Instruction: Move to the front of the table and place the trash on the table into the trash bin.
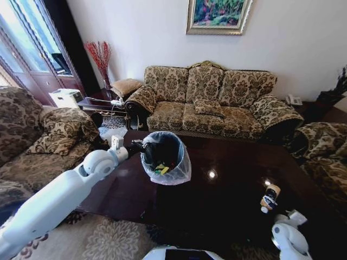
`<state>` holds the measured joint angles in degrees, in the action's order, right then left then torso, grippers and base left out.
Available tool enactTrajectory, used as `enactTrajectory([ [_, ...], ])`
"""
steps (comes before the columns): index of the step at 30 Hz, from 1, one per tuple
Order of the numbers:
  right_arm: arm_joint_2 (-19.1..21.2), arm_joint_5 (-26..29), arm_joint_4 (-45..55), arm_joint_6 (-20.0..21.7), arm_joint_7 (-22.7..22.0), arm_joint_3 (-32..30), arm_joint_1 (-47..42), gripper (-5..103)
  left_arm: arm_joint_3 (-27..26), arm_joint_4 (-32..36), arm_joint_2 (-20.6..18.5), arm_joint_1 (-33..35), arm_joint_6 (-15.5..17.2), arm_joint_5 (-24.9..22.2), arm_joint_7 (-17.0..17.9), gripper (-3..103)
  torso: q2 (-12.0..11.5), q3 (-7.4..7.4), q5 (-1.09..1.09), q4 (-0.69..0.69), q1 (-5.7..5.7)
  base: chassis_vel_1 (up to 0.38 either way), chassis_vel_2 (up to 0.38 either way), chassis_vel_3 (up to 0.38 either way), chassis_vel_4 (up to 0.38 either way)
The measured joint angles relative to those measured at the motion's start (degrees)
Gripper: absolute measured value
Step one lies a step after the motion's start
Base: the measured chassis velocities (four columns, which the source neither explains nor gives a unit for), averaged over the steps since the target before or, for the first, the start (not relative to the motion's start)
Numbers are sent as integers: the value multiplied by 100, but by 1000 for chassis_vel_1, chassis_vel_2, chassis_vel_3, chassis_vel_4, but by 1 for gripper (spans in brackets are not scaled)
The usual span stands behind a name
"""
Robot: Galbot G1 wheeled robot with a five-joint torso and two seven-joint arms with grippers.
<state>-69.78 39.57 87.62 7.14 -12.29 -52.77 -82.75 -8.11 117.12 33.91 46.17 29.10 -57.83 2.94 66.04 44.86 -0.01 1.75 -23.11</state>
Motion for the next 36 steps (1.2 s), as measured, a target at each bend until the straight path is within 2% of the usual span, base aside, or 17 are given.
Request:
enactTrajectory([
  [5, -48, -207, 155, 58, 177, -76, -105, 100, 0, -7, 4, -2, -100, -24, 37, 2, 0, 0, 1, -4, 0, 0, 0, 0, 0],
  [11, -52, -275, 188, 118, 339, -123, -144, 100, -64, 2, -21, 63, -133, -31, 58, 2, 0, 0, 1, 0, 0, 0, 0, 0, 0],
  [25, -20, -272, 135, 138, 378, -90, -144, 100, -189, 83, -48, 183, -134, -39, 68, 2, 0, 0, -1, -1, 0, -83, -82, 96, 81],
  [29, -82, -320, 100, 0, 599, 173, -93, 100, -191, 116, -37, 212, -132, -40, 78, 2, 0, 0, 1, -2, 0, -225, -197, 209, 219],
  [31, -216, -349, 88, 0, 578, 389, 43, 100, -192, 143, -36, 228, -128, -44, 85, 2, 0, 0, 4, -7, 0, -119, -144, 124, 100],
  [35, -350, -399, 62, 3, 518, 606, 213, 100, -221, 177, -48, 265, -123, -48, 94, 2, 0, 0, 5, -7, 0, -60, -99, 30, 33],
  [36, -433, -451, 66, 4, 512, 751, 296, 100, -262, 196, -63, 298, -120, -51, 99, 2, 0, 0, 4, -4, 0, 0, 0, 0, 0],
])
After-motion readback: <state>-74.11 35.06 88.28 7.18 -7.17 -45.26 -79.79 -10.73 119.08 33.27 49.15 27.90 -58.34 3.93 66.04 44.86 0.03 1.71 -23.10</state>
